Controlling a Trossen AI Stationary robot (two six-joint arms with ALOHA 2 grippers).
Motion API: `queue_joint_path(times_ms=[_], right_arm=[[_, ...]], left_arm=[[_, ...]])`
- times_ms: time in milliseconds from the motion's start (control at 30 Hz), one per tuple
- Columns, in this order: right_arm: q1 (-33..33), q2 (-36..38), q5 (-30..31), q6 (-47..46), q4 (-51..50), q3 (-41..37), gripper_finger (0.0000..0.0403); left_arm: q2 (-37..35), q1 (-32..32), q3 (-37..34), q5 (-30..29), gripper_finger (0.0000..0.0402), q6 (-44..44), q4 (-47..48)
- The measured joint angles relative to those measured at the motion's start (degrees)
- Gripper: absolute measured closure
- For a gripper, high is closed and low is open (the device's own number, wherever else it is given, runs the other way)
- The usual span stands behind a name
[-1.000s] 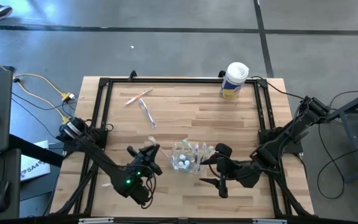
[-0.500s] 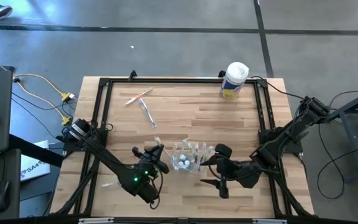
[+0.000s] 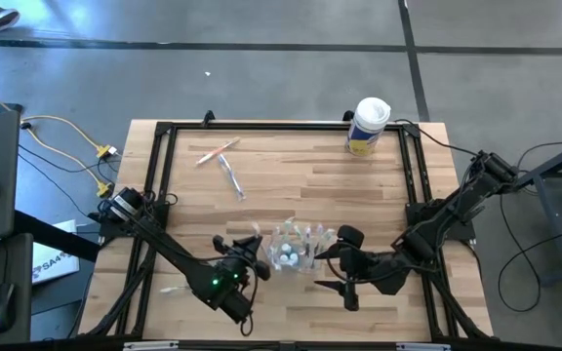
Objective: Pick & Place toothbrushing station
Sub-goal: Put the bottom orange toothbrush into the transparent organizer
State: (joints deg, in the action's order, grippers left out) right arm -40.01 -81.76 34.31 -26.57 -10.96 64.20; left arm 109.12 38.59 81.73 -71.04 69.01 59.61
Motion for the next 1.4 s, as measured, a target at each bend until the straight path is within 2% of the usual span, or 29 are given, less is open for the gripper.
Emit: queue_joint_path(times_ms=[533,767,1267,1400], right_arm=[[0.0,-0.1,0.0,0.0,-0.6,0.0,0.0136],[0.0,-0.1,0.0,0.0,-0.7,0.0,0.0136],[0.0,-0.1,0.0,-0.1,-1.0,0.0,0.0136],[0.0,-0.1,0.0,-0.2,-1.0,0.0,0.0136]], left_arm=[[0.0,-2.0,0.0,5.2,0.0382,10.4,-9.0],[2.5,-2.6,0.0,7.6,0.0382,14.6,-13.8],[3.2,-2.6,0.0,7.8,0.0381,13.3,-14.9],[3.2,-2.6,0.0,7.7,0.0363,13.1,-14.8]])
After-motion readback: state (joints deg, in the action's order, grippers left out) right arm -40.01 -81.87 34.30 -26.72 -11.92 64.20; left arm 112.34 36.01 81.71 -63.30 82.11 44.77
